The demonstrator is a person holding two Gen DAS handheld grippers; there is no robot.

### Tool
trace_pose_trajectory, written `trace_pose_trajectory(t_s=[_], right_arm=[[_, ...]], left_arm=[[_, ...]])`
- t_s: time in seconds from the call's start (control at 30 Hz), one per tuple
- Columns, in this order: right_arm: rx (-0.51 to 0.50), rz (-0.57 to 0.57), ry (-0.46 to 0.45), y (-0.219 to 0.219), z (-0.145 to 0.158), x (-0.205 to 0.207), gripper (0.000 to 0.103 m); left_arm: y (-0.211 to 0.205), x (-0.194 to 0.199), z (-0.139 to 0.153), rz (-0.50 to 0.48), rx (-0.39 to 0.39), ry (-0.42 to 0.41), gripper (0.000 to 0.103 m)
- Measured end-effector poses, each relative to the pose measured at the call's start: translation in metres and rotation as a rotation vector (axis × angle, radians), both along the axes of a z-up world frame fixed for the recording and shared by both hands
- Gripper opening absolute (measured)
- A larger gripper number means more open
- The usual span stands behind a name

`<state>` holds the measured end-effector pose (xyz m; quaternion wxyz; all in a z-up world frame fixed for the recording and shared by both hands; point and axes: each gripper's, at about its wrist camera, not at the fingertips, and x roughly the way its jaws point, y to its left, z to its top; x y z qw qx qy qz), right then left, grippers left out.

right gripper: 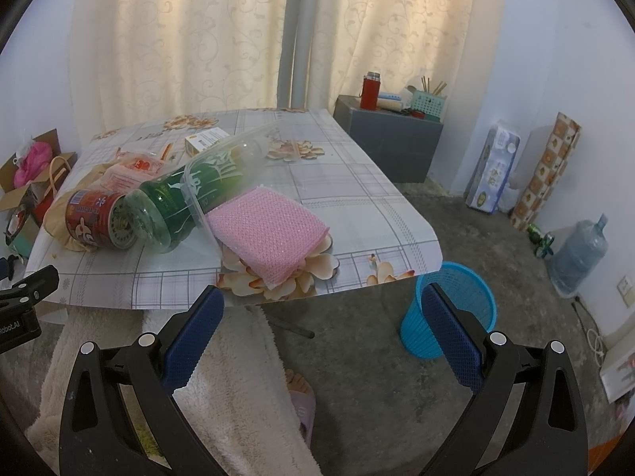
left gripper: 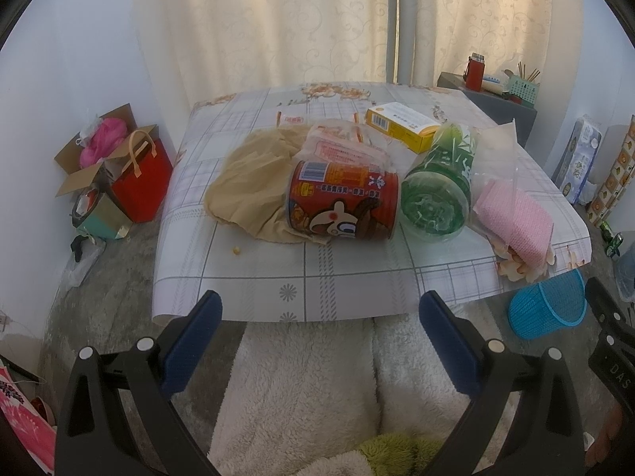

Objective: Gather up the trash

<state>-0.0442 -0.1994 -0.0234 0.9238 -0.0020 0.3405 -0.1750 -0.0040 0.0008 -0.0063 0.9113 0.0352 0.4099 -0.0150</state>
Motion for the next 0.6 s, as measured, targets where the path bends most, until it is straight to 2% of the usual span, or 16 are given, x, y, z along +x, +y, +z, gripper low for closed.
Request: trace_pose_trajectory(t_s=[0.6], right_arm=[[0.000,0.002,0.001,0.0036,0.0000,0.0002,0.095]], left_arm=[[0.0032,-0.0011,-0.0021,0.000,0.000,0.005,0.097]])
